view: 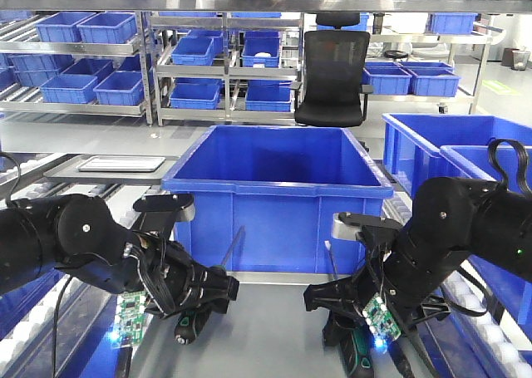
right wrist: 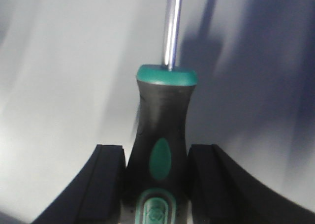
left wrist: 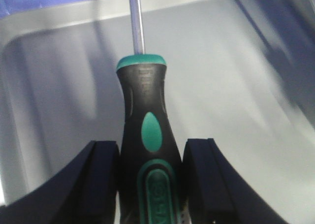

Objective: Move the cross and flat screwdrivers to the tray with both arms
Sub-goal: 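Lower both screwdrivers onto the grey tray and open both grippers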

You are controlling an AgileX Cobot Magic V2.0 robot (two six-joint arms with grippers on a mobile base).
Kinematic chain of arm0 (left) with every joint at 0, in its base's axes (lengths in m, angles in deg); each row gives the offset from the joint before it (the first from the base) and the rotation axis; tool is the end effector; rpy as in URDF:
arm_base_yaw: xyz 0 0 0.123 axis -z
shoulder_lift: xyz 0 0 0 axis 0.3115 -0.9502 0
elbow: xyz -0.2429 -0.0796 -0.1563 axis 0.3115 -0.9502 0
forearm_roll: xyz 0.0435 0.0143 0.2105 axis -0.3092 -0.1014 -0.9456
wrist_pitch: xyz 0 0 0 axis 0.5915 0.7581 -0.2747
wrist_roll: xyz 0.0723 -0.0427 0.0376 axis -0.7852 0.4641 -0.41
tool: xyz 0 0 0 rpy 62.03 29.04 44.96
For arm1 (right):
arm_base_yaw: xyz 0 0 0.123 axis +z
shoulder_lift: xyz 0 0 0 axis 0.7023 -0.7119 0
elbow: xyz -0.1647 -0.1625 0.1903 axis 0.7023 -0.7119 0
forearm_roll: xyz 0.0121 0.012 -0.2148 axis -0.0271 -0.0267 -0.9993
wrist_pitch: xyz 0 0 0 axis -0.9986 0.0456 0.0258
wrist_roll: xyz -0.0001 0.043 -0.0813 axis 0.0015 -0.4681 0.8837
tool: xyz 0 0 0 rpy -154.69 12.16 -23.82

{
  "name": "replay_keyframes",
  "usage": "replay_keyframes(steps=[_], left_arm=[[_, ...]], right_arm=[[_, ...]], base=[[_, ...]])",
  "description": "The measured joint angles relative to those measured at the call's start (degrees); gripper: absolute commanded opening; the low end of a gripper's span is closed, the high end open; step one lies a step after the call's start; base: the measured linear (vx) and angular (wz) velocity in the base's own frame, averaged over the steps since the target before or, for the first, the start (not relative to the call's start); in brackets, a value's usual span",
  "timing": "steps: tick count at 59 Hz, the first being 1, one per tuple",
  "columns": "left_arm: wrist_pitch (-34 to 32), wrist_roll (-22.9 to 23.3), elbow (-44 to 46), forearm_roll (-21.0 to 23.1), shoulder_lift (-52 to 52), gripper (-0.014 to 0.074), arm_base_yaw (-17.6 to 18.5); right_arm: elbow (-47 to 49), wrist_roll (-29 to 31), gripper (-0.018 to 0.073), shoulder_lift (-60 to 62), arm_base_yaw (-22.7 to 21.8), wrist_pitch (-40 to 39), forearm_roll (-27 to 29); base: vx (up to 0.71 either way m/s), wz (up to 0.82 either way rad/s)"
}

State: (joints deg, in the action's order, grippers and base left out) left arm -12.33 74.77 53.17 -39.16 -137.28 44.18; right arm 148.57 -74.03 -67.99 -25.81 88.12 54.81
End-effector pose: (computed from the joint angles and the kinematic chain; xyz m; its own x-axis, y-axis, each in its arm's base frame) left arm 0.3052 -0.1706 0.3148 -0.8284 0.1542 -0.5386 0.3607 0.8824 -0.3021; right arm 0.3126 0.1237 0.3056 -0.9520 -0.0739 -0.2969 -0.1509 0.9576 0.2455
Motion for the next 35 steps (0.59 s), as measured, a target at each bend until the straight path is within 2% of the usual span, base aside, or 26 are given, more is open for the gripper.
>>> replay_keyframes(steps=[12, 35], left_arm=[[5.3, 0.1, 0.0, 0.1, 0.0, 0.0437, 0.0], [7.7, 0.1, 0.0, 0.2, 0.0, 0.0441, 0.0]], right_arm=[[0.0, 0.0, 0.041, 0.0, 0.0, 0.0, 0.0], [0.0, 0.0, 0.0407, 0.0, 0.0, 0.1, 0.0]], base=[[0.0, 0.0], [0.0, 0.0]])
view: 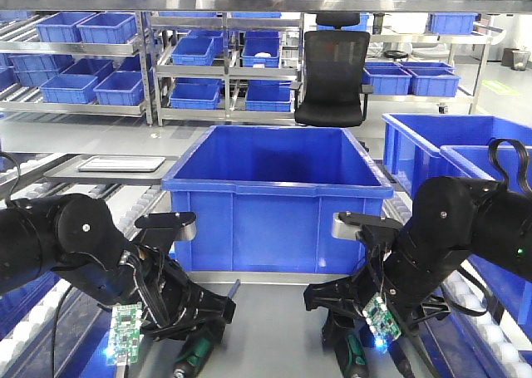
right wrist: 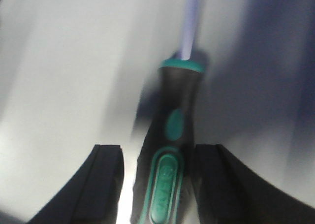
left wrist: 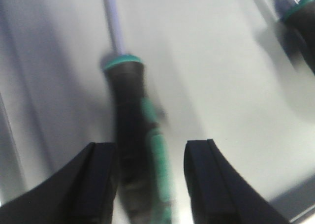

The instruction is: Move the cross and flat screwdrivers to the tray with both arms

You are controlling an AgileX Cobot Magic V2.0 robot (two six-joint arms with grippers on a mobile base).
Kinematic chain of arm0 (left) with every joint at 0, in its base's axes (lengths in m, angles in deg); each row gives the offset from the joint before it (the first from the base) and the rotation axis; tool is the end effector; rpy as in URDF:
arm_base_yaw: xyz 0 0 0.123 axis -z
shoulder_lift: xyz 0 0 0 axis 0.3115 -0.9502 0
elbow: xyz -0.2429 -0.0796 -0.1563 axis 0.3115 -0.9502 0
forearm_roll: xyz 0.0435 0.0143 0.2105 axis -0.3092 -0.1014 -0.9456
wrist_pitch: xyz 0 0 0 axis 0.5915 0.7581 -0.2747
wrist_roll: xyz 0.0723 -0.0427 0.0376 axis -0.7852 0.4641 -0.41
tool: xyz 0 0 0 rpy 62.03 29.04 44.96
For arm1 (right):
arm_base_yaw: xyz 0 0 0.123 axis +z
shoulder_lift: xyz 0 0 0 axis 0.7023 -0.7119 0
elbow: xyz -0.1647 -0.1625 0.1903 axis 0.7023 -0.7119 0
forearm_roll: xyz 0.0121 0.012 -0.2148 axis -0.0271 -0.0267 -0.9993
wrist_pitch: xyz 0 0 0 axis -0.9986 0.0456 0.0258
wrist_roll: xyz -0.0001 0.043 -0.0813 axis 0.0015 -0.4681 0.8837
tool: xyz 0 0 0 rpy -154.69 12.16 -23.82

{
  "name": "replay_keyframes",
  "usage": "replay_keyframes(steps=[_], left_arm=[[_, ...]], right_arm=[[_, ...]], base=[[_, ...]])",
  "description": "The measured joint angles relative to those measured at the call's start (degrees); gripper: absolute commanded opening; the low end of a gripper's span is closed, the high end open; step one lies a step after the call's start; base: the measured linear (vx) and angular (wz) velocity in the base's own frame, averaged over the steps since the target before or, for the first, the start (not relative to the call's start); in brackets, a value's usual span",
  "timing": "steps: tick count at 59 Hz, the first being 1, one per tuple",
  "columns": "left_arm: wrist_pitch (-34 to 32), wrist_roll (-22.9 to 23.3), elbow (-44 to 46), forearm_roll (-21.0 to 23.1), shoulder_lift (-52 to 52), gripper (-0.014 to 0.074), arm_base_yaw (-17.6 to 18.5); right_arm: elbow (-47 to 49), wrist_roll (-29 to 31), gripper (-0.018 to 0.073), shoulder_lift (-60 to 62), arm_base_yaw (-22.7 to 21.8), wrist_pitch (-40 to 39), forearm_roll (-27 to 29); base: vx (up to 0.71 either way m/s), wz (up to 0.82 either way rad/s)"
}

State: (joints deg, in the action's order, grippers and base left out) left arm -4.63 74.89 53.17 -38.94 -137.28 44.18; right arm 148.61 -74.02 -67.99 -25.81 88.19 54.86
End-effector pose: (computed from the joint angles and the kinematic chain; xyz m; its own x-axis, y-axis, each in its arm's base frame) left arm 0.2945 -0.1687 0.3090 -0.8799 0.2084 -0.4270 0.3581 0.8815 -0.3077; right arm 0.3125 0.1238 0.3057 -0.9522 -0.0739 -0.2963 -0.1509 0.9574 0.2463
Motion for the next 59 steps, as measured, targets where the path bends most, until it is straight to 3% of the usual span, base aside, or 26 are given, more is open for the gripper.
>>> replay_keyframes(steps=[16, 23, 31, 42, 50, 59], left_arm=[[1.2, -0.1, 0.0, -4.1, 2.7, 0.0419, 0.0], [1.6, -0.3, 0.0, -8.5, 6.9, 0.0285, 0.0], [3.7, -0.3, 0.2, -14.8, 13.5, 0.0, 0.0], [4.5, -0.3, -0.6, -21.1, 23.7, -0.0005, 0.0], [-3.0, 0.5, -8.5, -21.8, 35.8, -0.0003, 0.0], [-16.4, 2.4, -23.8, -22.6, 49.4, 0.0, 0.0]], right_arm=[[0.0, 1.7, 0.0363, 5.5, 0.0, 0.6, -2.6], [0.0, 1.8, 0.0256, 11.9, -0.1, 1.1, -5.8], [0.0, 1.9, 0.0013, 20.9, -0.1, 1.3, -10.2], [-0.7, 1.9, -0.0011, 33.5, -0.1, -1.1, -15.5], [-9.6, 1.9, -0.0009, 48.3, -0.1, -13.2, -17.7], [-28.6, 1.9, -0.0009, 65.2, -0.1, -23.7, -19.7]], base=[[0.0, 0.0], [0.0, 0.0], [0.0, 0.0], [0.0, 0.0], [0.0, 0.0], [0.0, 0.0]])
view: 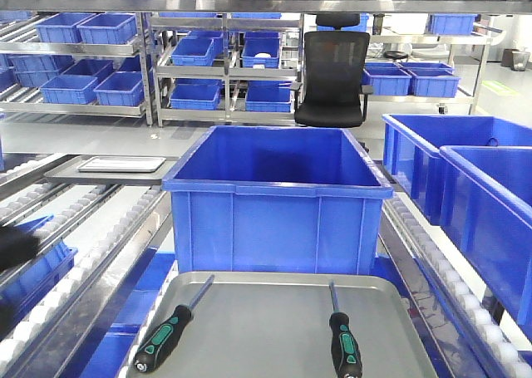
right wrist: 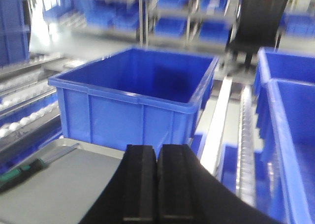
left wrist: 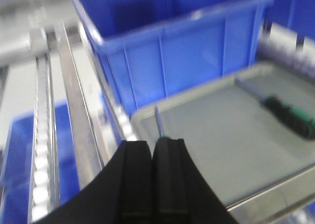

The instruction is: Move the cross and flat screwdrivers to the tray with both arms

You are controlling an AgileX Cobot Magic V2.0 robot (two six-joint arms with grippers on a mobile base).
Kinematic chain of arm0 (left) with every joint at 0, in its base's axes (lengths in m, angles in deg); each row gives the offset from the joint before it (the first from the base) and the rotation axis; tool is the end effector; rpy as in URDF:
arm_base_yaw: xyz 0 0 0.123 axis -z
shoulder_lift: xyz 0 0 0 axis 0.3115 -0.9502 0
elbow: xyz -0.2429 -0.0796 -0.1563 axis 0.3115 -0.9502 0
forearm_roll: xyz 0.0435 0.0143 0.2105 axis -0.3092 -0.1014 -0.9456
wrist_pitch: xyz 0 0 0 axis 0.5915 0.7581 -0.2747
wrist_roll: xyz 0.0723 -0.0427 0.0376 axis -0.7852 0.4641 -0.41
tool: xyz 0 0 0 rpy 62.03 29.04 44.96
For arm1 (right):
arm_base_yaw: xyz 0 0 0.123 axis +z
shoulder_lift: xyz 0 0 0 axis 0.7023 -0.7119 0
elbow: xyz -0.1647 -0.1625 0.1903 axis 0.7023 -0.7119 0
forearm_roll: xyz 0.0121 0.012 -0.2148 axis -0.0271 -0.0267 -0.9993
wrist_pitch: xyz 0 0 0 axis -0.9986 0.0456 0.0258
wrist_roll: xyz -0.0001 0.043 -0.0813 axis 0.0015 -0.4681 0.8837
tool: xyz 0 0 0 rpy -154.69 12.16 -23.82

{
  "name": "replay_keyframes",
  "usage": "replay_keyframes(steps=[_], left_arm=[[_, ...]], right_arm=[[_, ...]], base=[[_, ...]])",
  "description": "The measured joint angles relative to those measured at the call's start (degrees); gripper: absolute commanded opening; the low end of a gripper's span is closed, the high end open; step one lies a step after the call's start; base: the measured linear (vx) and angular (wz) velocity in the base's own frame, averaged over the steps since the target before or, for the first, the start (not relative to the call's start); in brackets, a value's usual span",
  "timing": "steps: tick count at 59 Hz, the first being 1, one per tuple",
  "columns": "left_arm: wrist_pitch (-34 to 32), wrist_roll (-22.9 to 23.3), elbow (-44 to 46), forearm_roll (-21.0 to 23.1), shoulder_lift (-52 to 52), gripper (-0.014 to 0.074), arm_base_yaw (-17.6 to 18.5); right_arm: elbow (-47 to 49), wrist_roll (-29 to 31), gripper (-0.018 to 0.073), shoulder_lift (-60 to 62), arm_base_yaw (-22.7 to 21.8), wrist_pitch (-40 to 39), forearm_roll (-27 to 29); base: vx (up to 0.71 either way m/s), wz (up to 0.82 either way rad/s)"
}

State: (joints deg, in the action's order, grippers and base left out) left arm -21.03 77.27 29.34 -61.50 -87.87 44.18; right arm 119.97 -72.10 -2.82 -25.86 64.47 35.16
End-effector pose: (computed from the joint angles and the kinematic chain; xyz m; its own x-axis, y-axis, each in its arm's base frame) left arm 0.1127 -0.0511 0.4108 -0.3083 0.1773 -0.9346 0.4145 0.9093 0.0358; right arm 0.0515 0.0101 0.4220 -0.1584 -0.0645 -0.9853 -0.2512 0.9677 -0.0230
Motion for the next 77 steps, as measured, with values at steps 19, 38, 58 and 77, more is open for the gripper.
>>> replay_keyframes(steps=[19, 38, 58, 77], left_arm=[[-22.7, 1.8, -25.4, -0.1, 10.5, 0.0, 0.0], [-24.3, 1.9, -30.2, -0.3, 10.5, 0.0, 0.0], [-24.4, -1.2, -31.8, -0.5, 11.7, 0.0, -0.1], [-25.8, -9.3, -47.3, 3.9, 36.9, 0.0, -12.3]], right_arm=[[-27.6, -0.2, -0.0008, 19.6, 0.0, -16.5, -2.5], [-31.9, -0.2, -0.0008, 19.8, 0.0, -18.0, -2.7], [-31.9, -0.2, -0.0008, 19.8, 0.0, -17.7, -2.7], [-31.9, -0.2, -0.0008, 19.8, 0.0, -17.7, -2.7]], base=[[0.0, 0.0], [0.0, 0.0], [0.0, 0.0], [0.0, 0.0]])
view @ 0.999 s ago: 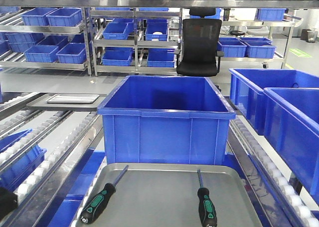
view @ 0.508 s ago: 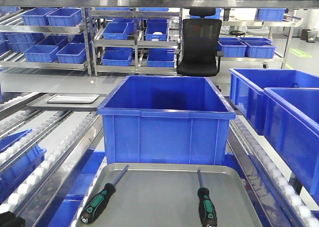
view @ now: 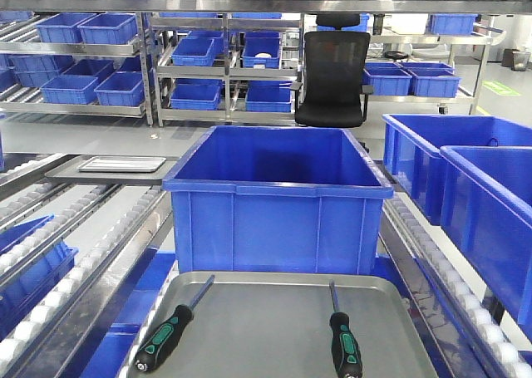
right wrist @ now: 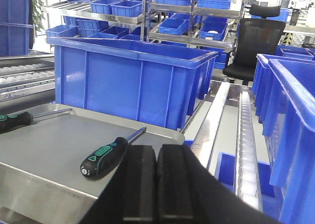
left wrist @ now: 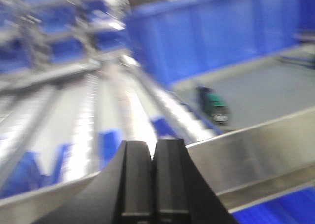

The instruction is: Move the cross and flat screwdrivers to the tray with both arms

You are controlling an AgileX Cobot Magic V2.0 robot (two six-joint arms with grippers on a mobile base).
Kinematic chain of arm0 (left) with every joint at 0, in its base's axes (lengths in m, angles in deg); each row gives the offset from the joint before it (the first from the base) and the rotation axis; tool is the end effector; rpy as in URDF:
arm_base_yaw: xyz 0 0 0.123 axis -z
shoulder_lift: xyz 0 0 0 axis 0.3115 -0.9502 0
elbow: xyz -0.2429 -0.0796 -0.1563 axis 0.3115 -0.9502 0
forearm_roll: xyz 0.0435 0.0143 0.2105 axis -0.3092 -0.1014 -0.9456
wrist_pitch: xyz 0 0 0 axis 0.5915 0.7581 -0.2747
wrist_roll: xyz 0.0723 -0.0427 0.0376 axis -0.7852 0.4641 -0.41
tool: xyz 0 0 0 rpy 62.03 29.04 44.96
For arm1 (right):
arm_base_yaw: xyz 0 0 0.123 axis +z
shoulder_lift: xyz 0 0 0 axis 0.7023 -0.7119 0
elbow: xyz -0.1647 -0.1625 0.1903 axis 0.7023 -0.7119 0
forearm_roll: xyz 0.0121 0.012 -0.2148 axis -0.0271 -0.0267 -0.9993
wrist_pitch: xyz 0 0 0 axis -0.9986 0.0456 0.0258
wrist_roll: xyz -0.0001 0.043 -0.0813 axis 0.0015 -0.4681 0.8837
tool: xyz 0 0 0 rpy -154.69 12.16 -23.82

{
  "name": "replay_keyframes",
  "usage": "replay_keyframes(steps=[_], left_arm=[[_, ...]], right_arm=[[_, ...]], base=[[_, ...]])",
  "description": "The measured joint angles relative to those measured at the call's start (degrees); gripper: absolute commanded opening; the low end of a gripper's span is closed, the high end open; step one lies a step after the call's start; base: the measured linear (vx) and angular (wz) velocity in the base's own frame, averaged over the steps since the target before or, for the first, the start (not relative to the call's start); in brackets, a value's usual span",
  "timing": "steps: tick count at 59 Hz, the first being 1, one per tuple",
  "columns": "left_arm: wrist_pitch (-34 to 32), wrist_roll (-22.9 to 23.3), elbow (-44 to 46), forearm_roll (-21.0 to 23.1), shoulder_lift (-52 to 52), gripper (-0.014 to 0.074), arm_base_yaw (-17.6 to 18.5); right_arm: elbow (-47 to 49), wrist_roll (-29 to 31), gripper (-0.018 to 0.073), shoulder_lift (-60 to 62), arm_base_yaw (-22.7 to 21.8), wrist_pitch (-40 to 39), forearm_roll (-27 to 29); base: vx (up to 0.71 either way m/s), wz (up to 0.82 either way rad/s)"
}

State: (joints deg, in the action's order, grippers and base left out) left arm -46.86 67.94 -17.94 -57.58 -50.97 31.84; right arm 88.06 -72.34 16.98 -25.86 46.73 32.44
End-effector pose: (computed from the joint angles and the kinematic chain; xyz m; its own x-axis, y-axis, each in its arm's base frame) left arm 0.0215 -0.0051 0.2475 -0.0592 0.1475 -0.9873 0.2463 0.9606 0.1288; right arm 0.0184 0.0010 0.3030 -0.0493 -0.0899 -0.9947 -0.2748 0.9587 -0.0730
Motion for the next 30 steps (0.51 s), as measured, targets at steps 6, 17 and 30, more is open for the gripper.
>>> replay_keyframes(steps=[6, 17, 30], left_arm=[[0.1, 0.2, -4.1, 0.0, 8.1, 0.0, -5.5], [0.1, 3.2, -9.6, 0.0, 12.8, 0.0, -12.0], [1.2, 4.8, -10.7, 0.0, 12.8, 0.0, -12.7]], right_arm=[[0.0, 0.0, -0.0008, 0.0, 0.0, 0.0, 0.0], [-0.1, 0.0, -0.0008, 0.0, 0.0, 0.1, 0.0], [-0.1, 0.0, -0.0008, 0.0, 0.0, 0.1, -0.1]], base=[[0.0, 0.0], [0.0, 0.0], [0.0, 0.0]])
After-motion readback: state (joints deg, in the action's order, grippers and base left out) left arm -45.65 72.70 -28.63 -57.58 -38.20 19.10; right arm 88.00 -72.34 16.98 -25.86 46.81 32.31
